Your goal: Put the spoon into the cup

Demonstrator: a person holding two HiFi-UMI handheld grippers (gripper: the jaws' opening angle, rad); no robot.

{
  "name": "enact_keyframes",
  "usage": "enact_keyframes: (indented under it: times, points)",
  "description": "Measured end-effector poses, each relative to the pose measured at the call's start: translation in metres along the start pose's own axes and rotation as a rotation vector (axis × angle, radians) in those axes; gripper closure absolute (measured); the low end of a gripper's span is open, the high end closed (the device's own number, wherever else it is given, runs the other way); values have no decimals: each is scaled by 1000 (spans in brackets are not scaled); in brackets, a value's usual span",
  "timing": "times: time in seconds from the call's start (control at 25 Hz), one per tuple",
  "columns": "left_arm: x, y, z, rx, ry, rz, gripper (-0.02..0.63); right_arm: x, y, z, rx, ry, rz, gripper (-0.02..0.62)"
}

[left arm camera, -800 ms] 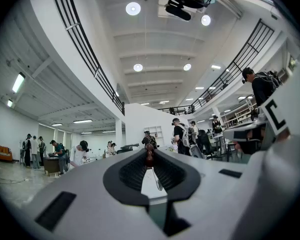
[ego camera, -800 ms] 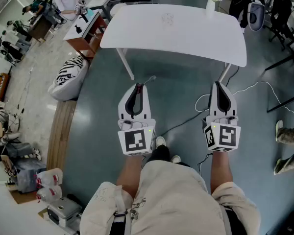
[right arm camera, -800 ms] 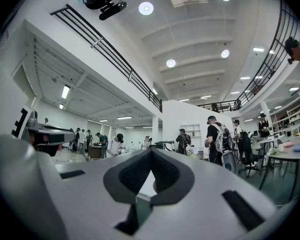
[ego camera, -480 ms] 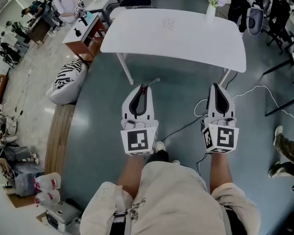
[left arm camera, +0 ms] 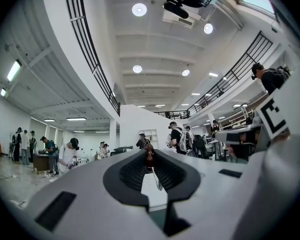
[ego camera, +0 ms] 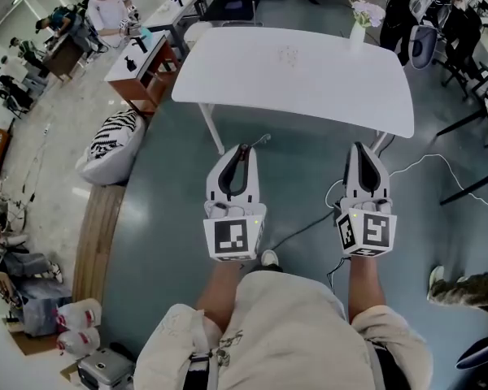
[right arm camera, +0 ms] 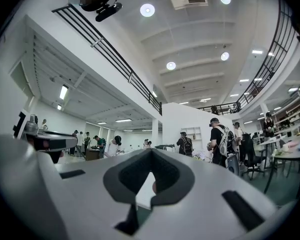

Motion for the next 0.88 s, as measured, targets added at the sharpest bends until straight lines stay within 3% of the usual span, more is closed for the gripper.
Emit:
enact_keyframes:
  times: [0.56, 0.88]
  points:
    - [-65, -3, -38, 29, -33, 11, 568, -39, 3, -59, -15, -29, 18, 607]
    - [-71, -6, -76, 20, -33, 18, 568, -26, 0, -97, -17, -32, 4, 607]
Point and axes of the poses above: the fingertips, and each gripper's own axes: z backward along the fingers, x to its right, y out of its top, the point moved 4 cm from there along z, backward along the fingers, and after that the axes turned 14 degrees about -x, right-handed, at the moved point
